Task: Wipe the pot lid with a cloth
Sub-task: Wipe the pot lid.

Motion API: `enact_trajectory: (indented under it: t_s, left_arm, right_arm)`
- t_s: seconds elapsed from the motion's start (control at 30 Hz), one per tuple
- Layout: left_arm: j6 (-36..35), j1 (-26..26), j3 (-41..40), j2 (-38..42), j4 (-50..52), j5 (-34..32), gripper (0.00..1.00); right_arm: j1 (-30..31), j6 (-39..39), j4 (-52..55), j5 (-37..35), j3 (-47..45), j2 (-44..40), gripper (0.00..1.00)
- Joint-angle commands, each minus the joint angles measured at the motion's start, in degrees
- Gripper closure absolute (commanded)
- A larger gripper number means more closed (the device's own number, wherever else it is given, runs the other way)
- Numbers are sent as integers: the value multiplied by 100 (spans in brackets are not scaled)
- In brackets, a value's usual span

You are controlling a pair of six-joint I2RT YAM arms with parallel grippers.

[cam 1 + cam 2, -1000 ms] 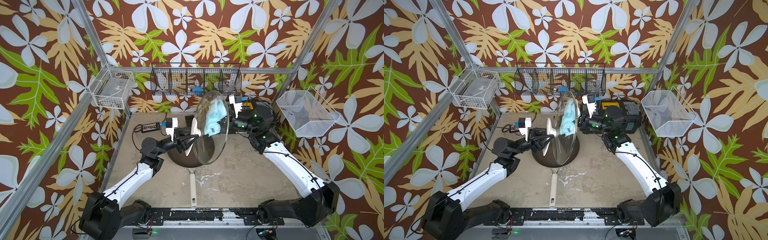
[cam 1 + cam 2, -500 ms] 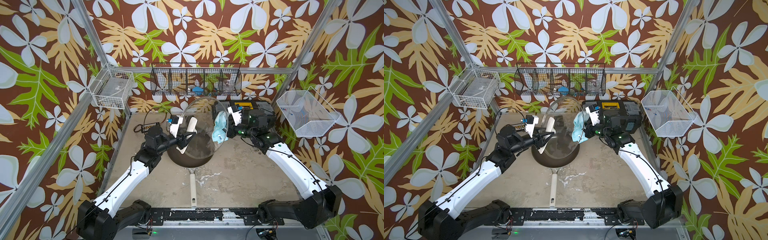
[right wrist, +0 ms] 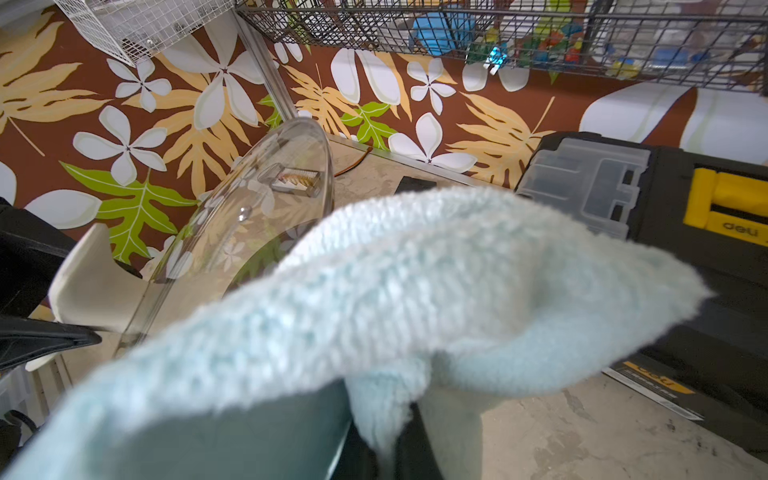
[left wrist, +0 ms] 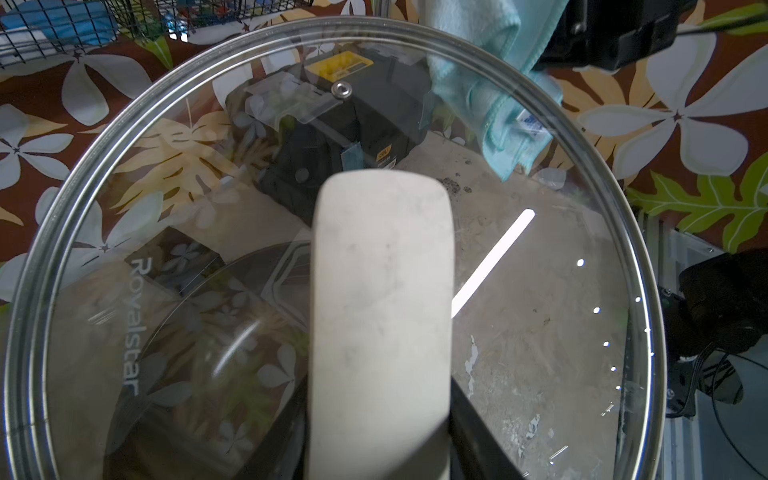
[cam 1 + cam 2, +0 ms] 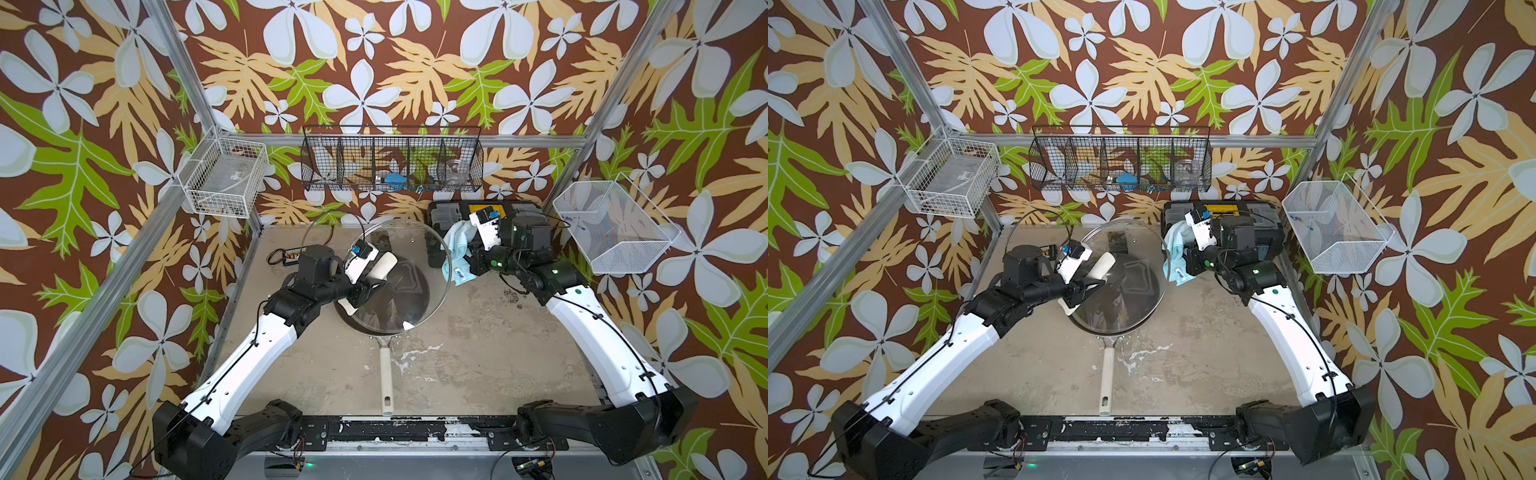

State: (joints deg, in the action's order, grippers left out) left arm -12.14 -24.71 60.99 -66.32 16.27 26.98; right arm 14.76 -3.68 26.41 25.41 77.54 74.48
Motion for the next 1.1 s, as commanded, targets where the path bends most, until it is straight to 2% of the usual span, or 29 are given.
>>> enact_trajectory:
  t_s: [0.0, 0.4, 0.7, 1.07]
  left_arm:
    - [-720, 10, 70, 9, -635, 96, 100]
    - [-2159, -142, 424, -319, -10, 680, 100]
    - [-2755, -553, 493, -478, 362, 195, 100]
    - [-2899, -860, 667, -629, 329, -216, 100]
  right_arm:
    - [8, 204, 226, -201, 164, -56, 100]
    - [46, 578, 981, 310, 1296, 666, 100]
    - [737, 776, 1427, 9, 1947, 1289, 100]
    - [1194, 642, 1287, -380, 1790, 1598, 100]
